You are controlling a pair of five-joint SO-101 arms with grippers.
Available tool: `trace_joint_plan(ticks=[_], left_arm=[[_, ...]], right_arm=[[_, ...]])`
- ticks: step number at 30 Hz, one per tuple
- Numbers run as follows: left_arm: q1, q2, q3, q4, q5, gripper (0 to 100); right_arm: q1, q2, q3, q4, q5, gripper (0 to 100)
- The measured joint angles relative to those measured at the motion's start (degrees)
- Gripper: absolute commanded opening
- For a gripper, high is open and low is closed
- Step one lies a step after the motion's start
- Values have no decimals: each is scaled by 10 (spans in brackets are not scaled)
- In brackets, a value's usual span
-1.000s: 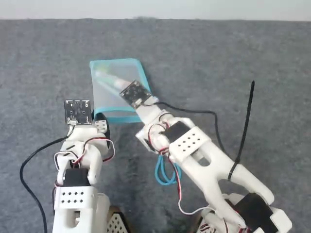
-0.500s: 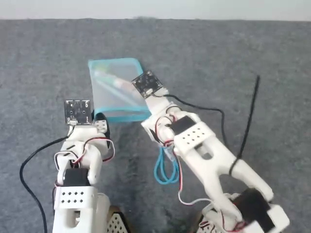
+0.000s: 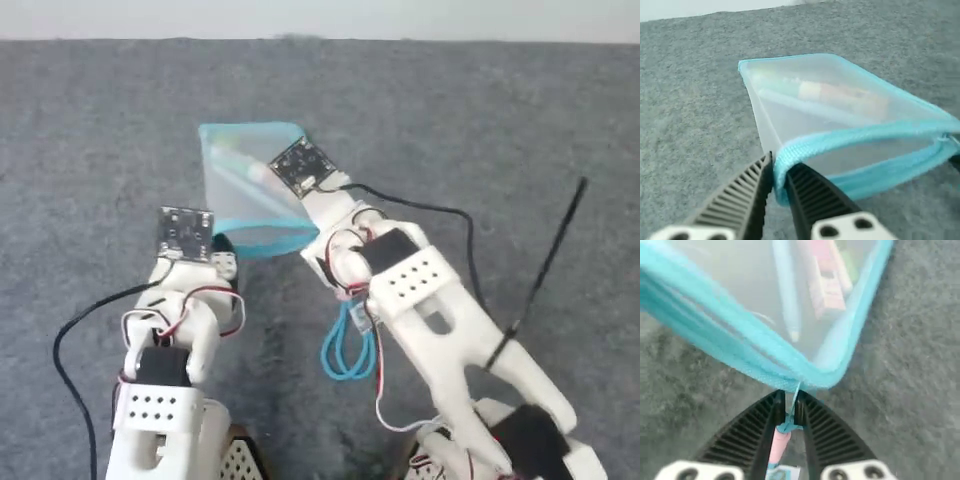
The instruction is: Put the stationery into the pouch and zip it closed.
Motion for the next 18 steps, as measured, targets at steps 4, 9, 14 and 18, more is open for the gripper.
trace_joint_plan(ticks=[4,9,14,18], left_arm=[[40,1,1,10,-4,12],[55,1,1,16,-4,12],[53,1,1,16,-4,12],[13,1,1,16,1,12]], right_arm=[[-56,-34,-33,36,4,7],[-83,-40,-44,48,6,7],[-67,-40,-44,80,6,17],[-14,-40,-36,113,2,128]])
